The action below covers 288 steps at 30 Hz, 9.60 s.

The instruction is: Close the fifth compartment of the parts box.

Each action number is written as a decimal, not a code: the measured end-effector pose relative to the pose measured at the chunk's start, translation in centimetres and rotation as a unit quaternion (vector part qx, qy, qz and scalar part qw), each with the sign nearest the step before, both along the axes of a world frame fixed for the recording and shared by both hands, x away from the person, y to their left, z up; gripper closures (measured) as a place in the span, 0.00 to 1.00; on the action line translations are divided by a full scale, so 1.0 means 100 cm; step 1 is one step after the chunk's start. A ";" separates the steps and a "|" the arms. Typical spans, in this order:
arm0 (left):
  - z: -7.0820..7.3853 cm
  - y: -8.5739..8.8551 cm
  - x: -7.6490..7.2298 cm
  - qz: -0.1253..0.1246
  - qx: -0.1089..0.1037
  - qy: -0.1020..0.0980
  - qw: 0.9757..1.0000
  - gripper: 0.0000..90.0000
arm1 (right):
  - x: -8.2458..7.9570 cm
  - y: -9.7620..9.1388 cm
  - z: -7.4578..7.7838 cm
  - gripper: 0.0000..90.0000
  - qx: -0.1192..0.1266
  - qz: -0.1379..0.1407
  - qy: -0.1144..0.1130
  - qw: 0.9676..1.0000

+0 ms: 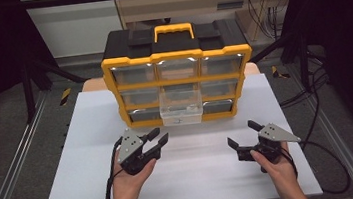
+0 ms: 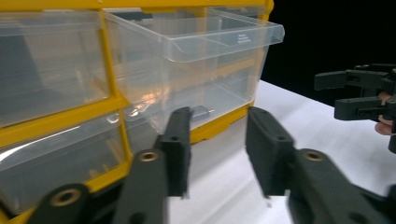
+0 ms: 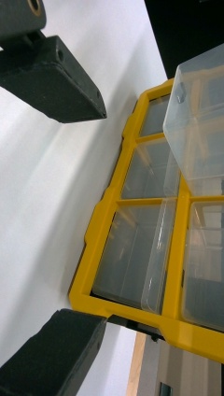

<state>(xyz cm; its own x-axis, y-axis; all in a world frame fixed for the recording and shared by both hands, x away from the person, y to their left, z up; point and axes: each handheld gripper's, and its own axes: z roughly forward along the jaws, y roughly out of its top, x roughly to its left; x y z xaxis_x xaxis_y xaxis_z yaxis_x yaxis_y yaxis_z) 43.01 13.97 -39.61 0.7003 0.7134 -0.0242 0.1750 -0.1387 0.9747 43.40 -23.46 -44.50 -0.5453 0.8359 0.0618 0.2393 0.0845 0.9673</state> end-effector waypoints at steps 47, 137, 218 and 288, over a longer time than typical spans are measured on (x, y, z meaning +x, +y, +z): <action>-0.005 -0.049 0.051 0.058 -0.004 0.012 0.998 1.00 | 0.000 0.001 0.000 0.04 -0.008 0.008 -0.002 1.000; 0.002 -0.056 0.073 0.065 0.018 0.031 0.997 1.00 | 0.000 0.001 0.000 0.03 -0.001 0.015 -0.001 1.000; 0.010 -0.056 0.088 0.075 0.027 0.035 0.996 1.00 | 0.001 0.000 -0.001 0.03 -0.002 0.008 0.009 1.000; 0.014 -0.055 0.098 0.084 0.037 0.034 0.995 1.00 | 0.002 -0.001 -0.001 0.03 0.006 0.013 0.010 1.000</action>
<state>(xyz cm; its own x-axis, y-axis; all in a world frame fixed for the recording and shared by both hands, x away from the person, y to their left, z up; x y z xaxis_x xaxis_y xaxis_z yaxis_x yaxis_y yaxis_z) 52.78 8.45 -38.16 0.5693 0.8221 -0.0115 0.2678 -0.1722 0.9480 43.56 -23.54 -44.57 -0.5648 0.8210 0.0829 0.2574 0.0798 0.9630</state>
